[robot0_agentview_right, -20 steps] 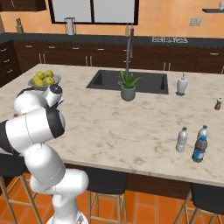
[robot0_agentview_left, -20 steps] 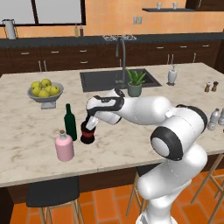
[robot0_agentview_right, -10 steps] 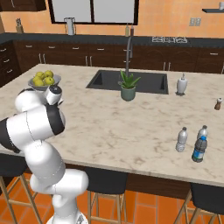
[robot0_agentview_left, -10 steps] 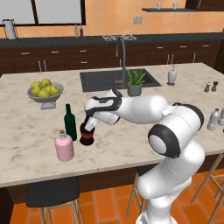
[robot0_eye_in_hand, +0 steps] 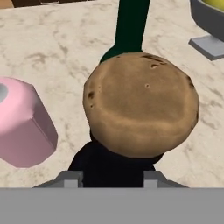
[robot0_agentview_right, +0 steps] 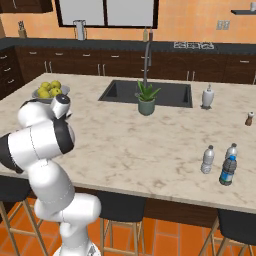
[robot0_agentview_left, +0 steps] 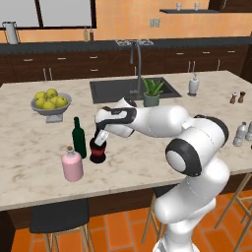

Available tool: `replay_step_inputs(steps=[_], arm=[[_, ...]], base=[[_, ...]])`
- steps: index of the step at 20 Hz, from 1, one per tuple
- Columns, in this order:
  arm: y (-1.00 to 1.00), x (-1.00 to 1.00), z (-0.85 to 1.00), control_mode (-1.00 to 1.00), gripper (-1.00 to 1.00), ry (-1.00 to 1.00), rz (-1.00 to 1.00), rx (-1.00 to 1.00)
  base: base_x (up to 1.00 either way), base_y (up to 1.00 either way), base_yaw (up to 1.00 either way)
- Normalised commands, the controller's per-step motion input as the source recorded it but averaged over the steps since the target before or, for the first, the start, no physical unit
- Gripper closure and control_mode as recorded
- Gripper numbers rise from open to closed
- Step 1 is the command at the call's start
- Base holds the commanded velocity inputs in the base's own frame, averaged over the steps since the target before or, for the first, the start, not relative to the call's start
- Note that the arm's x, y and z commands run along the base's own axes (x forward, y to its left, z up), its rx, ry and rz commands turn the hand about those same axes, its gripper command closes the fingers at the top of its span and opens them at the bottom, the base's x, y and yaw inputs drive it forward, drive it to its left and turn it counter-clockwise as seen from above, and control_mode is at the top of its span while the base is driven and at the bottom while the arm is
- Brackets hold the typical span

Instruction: Move the plastic bottles in the middle to the plastics group, and the glass bottles in the middle to the glass group.

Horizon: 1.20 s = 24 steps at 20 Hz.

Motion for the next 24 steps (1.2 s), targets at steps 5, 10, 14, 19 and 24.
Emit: replay_step_inputs(steps=[5, 10, 14, 19, 24], arm=[[0.00, -0.16, 0.10, -1.00, -1.00, -0.01, 0.00, -0.01], [0.00, -0.07, 0.16, -1.00, -1.00, 0.00, 0.00, -0.03], [0.00, 0.00, 0.19, -1.00, -1.00, 0.00, 0.00, 0.00], [0.00, 0.00, 0.31, -1.00, -1.00, 0.00, 0.00, 0.00], [-0.03, 0.00, 0.52, -1.00, -1.00, 0.00, -0.01, 0.00]], base=[[0.00, 0.00, 0.00], [0.00, 0.00, 0.00], [0.00, 0.00, 0.00], [0.00, 0.00, 0.00], [0.00, 0.00, 0.00]])
